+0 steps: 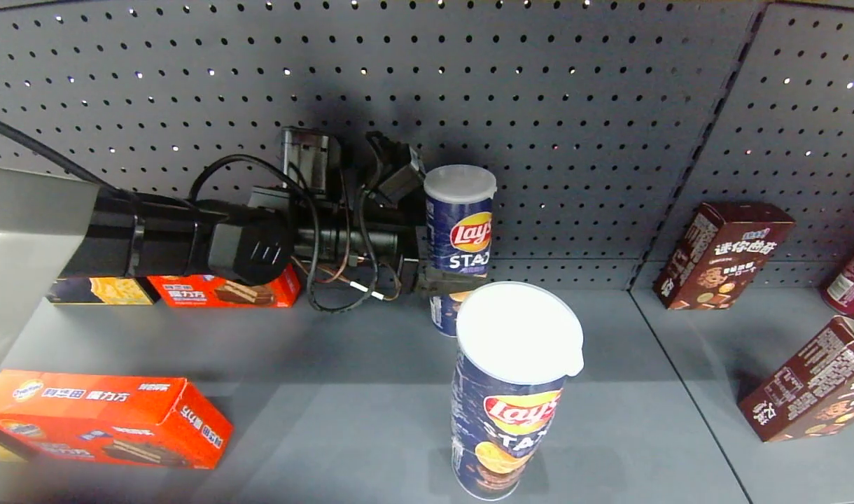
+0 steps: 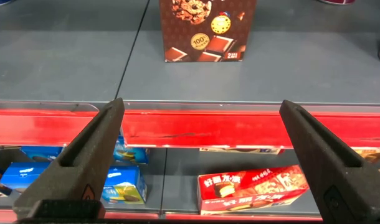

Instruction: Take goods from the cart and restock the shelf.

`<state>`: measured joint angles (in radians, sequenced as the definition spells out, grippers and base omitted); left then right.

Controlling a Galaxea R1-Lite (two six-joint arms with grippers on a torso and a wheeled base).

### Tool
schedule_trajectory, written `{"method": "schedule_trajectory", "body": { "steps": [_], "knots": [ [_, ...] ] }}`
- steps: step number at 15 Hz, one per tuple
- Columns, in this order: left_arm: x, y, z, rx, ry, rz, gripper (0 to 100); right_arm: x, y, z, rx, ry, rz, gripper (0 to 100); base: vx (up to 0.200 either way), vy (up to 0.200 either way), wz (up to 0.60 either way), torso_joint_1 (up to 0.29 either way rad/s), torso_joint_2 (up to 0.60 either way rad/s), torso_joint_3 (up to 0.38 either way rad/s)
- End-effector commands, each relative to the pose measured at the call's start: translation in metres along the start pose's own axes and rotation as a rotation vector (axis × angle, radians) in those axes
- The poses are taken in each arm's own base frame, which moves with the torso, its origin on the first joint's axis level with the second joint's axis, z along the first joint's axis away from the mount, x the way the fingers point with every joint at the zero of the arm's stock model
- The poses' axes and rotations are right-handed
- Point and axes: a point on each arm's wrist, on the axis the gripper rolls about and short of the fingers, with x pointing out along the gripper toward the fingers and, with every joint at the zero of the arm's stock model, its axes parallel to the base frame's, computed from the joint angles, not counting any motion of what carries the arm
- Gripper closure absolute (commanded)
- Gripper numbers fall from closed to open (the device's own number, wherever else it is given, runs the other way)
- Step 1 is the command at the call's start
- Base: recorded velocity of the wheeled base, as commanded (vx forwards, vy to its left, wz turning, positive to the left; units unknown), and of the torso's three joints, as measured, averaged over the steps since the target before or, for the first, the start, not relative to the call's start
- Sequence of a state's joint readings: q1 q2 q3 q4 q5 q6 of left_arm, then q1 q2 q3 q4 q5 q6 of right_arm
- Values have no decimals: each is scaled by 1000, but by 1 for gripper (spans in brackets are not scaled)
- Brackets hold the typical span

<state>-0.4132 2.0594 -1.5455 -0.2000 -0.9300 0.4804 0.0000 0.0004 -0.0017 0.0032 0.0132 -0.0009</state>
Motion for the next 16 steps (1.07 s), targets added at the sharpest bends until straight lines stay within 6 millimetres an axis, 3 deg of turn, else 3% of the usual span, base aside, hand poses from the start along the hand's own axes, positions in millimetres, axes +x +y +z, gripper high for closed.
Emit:
{"method": "schedule_trajectory", "body": {
  "steps": [1, 5, 8, 16],
  "knots": [
    [-16, -10, 12, 8, -3, 12, 0, 0, 0, 0, -1, 0, 1, 0, 0, 0, 0, 0, 0, 0],
    [-32, -34, 13, 6, -1, 15, 0, 0, 0, 0, -1, 0, 1, 0, 0, 0, 0, 0, 0, 0],
    [-39, -54, -4, -32, 68, 79, 0, 0, 0, 0, 1, 1, 1, 0, 0, 0, 0, 0, 0, 0],
    [-41, -54, -11, -28, 118, 195, 0, 0, 0, 0, 1, 1, 1, 0, 0, 0, 0, 0, 0, 0]
  ]
}}
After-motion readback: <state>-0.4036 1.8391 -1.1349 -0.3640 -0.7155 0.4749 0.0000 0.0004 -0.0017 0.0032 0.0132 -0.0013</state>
